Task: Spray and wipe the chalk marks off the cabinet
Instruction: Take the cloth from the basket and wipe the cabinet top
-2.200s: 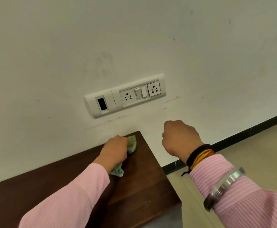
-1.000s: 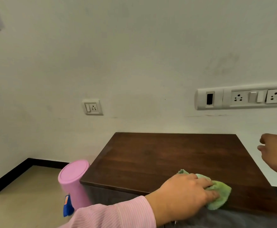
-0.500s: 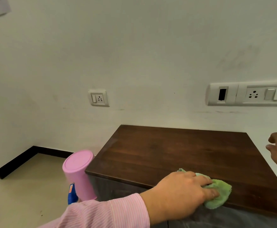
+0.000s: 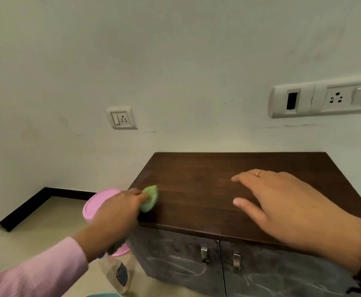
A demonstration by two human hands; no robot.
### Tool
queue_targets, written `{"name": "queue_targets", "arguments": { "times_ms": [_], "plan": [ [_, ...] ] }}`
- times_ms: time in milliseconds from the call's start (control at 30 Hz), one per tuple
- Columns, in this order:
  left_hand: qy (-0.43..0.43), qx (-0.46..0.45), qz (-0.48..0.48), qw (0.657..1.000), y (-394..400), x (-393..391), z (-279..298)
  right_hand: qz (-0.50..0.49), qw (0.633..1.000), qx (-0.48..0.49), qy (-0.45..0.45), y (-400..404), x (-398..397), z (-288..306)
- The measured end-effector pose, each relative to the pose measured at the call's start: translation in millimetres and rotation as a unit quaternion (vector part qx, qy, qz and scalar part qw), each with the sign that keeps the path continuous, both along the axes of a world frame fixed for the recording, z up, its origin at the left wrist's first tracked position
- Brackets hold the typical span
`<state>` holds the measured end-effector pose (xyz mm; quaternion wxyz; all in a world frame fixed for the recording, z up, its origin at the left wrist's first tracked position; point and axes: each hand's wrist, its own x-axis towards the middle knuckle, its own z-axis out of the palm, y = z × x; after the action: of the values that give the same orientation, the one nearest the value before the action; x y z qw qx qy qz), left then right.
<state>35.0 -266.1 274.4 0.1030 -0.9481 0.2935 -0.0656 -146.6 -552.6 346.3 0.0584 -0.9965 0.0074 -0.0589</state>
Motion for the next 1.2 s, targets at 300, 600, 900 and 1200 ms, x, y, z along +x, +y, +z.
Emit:
{"name": "queue_targets", "arguments": {
  "times_ms": [300,600,900,1200],
  "plan": [
    [0.037,-0.029,0.07,0.996,-10,81,-17,0.002,1.0,-0.015,0.001,-7,16,-20],
    [-0.011,0.051,0.09,0.995,-8,112,-14,0.008,0.999,-0.033,0.022,-5,28,-26],
    [0.014,-0.013,0.055,0.998,-45,133,-23,0.007,0.999,-0.033,0.014,-3,35,-30],
    [0.016,0.005,0.057,0.998,-32,89,-26,0.039,0.996,0.016,-0.08,37,55,-17]
  ]
}}
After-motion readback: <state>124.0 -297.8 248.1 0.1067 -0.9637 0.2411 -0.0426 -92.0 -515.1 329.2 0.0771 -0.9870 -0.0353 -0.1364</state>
